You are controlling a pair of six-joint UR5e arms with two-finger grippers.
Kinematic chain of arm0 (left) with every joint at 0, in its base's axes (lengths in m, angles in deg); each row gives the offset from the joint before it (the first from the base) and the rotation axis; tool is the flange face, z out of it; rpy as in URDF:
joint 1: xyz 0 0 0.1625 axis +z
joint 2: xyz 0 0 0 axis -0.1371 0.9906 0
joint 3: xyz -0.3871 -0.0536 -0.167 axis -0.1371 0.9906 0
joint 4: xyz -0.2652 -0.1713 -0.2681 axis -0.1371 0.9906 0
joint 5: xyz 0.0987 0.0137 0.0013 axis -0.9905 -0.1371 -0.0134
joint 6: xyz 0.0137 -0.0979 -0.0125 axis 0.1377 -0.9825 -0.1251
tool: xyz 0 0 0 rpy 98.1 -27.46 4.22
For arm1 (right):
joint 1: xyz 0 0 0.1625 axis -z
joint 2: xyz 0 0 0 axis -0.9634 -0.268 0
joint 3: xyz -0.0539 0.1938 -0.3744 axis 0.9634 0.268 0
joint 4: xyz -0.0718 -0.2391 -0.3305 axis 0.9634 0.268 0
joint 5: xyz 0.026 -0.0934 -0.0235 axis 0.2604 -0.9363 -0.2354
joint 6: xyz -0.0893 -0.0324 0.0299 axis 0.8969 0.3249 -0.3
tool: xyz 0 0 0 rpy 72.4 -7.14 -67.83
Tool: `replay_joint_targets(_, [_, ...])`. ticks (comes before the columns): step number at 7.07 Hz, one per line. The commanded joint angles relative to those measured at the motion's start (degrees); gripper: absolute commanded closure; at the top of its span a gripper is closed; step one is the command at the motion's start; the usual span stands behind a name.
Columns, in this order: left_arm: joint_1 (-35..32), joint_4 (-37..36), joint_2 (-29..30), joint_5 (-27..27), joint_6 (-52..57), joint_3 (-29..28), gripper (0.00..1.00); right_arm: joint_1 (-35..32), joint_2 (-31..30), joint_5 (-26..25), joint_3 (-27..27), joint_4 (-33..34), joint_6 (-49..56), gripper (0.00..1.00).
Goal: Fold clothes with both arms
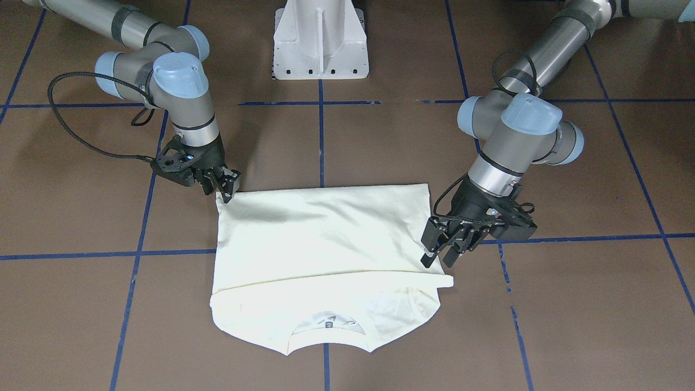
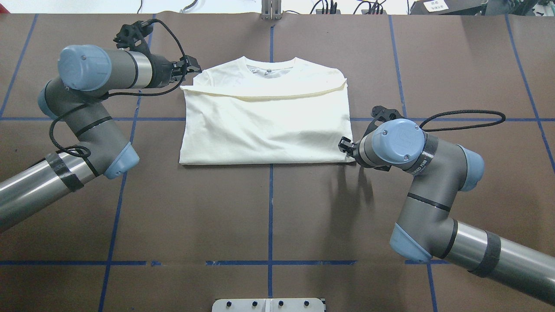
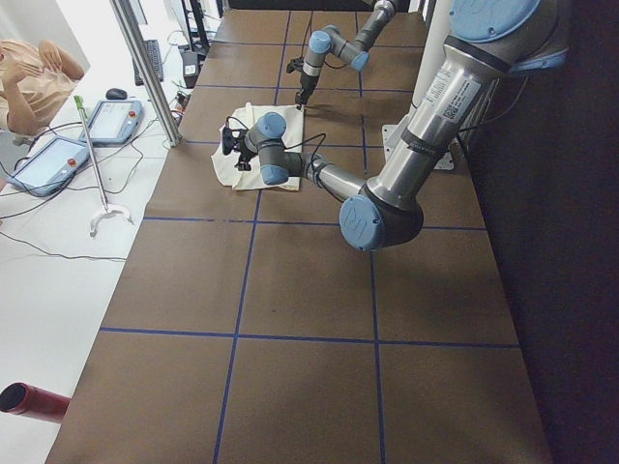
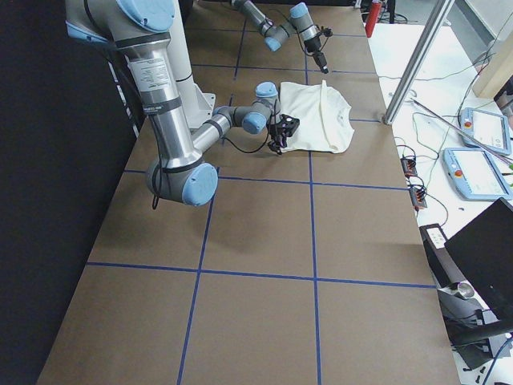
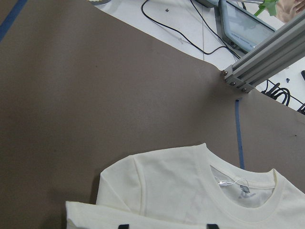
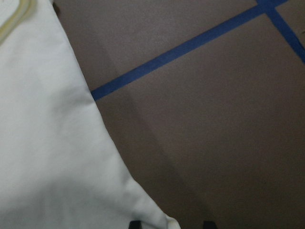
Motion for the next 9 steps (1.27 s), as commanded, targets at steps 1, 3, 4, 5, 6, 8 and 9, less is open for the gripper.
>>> replay_joint_targets(1, [0.0, -0.1, 0.2, -0.1, -0.1, 0.0, 0.38, 1.2, -0.3, 0.1, -0.6, -0.1, -1.9, 1.00])
replay_joint_targets(3, [0.0, -0.2, 0.4, -0.2, -1.8, 0.0, 0.38, 3.6, -3.2, 0.1, -7.7, 0.1, -4.7, 1.00])
replay_joint_targets(4, [0.0, -0.4, 0.4, -0.2, -3.1, 1.0, 0.38, 5.1, -6.8, 0.7, -14.5, 0.7, -6.5, 1.00])
replay_joint_targets(5, [0.0, -0.5, 0.2, -0.1, -3.1, 2.1, 0.38, 7.7, -12.6, 1.4, -22.6, 0.7, -7.2, 1.00])
replay_joint_targets(6, [0.1, -0.6, 0.2, 0.0, -3.2, 3.2, 0.38, 11.3, -20.4, 6.4, -31.3, 0.6, -7.3, 1.00])
replay_joint_targets(8, [0.2, -0.9, -0.1, 0.8, -3.5, 5.2, 0.39, 27.4, -27.3, 15.0, -38.6, 0.5, -9.3, 0.99])
replay_joint_targets(9, [0.2, -0.9, -0.2, 1.0, -3.5, 5.3, 0.39, 32.9, -28.2, 13.0, -38.3, 0.6, -9.3, 0.26])
